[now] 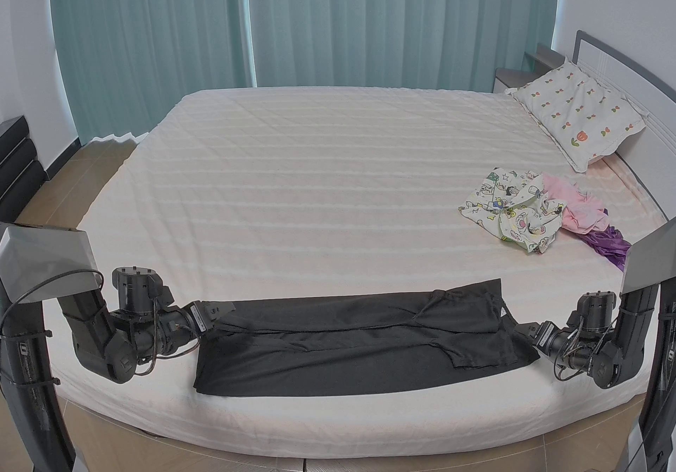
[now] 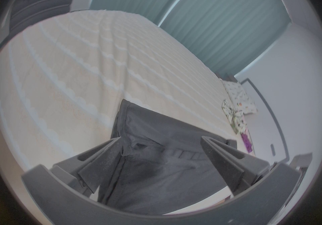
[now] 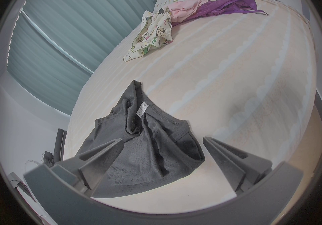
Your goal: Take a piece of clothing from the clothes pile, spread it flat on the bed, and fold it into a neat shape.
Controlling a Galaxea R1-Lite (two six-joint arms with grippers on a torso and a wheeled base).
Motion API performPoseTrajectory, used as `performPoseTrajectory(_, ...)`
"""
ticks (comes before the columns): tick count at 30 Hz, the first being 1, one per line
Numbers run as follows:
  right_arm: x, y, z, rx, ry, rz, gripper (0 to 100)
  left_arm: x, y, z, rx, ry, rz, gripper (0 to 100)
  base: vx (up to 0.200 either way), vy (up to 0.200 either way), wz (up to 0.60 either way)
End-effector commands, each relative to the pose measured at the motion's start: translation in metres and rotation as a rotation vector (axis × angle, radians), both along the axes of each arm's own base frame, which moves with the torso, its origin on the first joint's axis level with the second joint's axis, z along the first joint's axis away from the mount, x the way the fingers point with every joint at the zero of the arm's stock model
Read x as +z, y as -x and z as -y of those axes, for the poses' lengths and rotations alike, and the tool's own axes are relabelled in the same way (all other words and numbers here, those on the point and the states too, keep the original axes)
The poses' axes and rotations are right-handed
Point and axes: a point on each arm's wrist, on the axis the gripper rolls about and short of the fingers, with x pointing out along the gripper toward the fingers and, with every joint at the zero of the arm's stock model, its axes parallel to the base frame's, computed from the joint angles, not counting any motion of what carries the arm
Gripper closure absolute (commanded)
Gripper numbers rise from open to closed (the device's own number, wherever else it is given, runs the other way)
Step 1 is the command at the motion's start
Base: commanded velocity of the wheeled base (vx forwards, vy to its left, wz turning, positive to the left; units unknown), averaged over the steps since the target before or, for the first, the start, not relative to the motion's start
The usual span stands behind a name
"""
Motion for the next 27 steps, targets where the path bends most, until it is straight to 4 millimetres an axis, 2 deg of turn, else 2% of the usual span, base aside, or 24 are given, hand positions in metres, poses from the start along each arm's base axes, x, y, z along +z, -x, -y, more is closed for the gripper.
performPoseTrajectory(1,-0.002,0.0,0.0,0.002,0.0,-0.007,0,-0.019,0.014,0.002,-0.062,-0.065,-0.035,0,0.0,0.0,0.0)
performPoseTrajectory(8,-0.004,0.001,-0.001,0.005,0.001,-0.013,0,-0.038,0.018,0.007,-0.114,-0.126,-0.054,0,0.0,0.0,0.0)
performPoseTrajectory(27,-0.004,0.003,-0.002,0.015,0.005,-0.02,0,-0.044,0.014,0.008,-0.07,-0.207,-0.05,0,0.0,0.0,0.0)
